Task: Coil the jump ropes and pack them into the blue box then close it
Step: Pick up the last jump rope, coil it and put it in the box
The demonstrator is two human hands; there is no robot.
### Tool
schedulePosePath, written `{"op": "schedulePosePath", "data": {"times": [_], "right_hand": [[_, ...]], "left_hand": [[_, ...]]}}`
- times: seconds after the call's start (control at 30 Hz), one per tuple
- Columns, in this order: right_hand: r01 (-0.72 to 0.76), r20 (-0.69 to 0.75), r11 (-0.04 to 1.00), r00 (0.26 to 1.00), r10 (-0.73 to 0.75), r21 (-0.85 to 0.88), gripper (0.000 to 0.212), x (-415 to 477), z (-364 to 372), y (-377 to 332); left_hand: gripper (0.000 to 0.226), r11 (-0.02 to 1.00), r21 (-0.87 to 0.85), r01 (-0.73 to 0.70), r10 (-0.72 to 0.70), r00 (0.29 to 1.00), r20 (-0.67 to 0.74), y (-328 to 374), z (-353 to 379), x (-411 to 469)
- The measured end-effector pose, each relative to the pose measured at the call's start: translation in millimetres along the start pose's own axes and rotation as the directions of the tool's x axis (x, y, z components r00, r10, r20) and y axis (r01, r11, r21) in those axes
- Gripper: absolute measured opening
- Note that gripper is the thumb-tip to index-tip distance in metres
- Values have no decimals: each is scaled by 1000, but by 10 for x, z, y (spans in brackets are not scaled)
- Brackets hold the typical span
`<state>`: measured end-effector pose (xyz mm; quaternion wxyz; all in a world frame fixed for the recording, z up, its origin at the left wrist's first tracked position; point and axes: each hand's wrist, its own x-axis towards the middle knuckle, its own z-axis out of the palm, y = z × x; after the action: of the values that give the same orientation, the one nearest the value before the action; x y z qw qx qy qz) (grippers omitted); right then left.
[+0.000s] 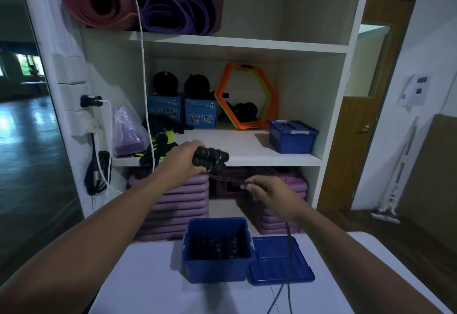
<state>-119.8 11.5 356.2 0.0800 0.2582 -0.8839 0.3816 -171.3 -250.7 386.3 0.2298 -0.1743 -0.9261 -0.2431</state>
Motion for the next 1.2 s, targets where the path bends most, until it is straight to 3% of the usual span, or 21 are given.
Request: {"op": "schedulePosePath", "data": {"times": [0.13, 0.3, 0.37, 0.5, 0.6, 0.7, 0.77, 0.9, 0.97, 1.07, 1.2], "right_hand": [[97, -98, 980, 988, -115, -171, 20, 146, -239, -78], [130, -181, 975, 970, -163, -179, 19, 262, -463, -149], [115, -179, 988, 975, -131, -100, 16, 288, -510, -114], [97, -139, 966, 988, -64, 240, 18, 235, -515, -6], [123, -110, 882, 991, -81, 455, 9, 109, -378, 112], [14, -103, 826, 993, 53, 563, 14, 41, -130, 147], [-63, -74, 811, 989, 130, 581, 19, 24, 16, 156], [-135, 21, 852, 989, 144, 506, 23, -37, 199, 143], [-154, 50, 891, 988, 147, 427, 24, -78, 203, 114], [-112, 75, 983, 992, 102, 147, 21, -106, 167, 95], [2, 30, 1000, 1000, -2, 5, 18, -90, 49, 12]], "left_hand": [[52, 997, 0, -77, 76, 984, 160, 98, 73, -139], [59, 968, -240, -67, 146, 933, 328, 424, -27, -314], [59, 920, -391, -32, 182, 918, 353, 558, -102, -390], [55, 778, -628, 19, 223, 926, 305, 744, -249, -459], [52, 669, -742, 42, 187, 957, 222, 788, -291, -445], [49, 640, -767, 38, 89, 988, 123, 816, -291, -389], [48, 666, -745, 27, 26, 998, 59, 793, -270, -317], [46, 739, -667, 91, -164, 985, -47, 593, -148, -130], [50, 850, -517, 98, -205, 967, -153, 455, -85, -35], [55, 979, -176, 100, -142, 959, -246, 259, -35, 27], [55, 956, 285, -64, 81, 996, -47, 127, 133, -107]]}}
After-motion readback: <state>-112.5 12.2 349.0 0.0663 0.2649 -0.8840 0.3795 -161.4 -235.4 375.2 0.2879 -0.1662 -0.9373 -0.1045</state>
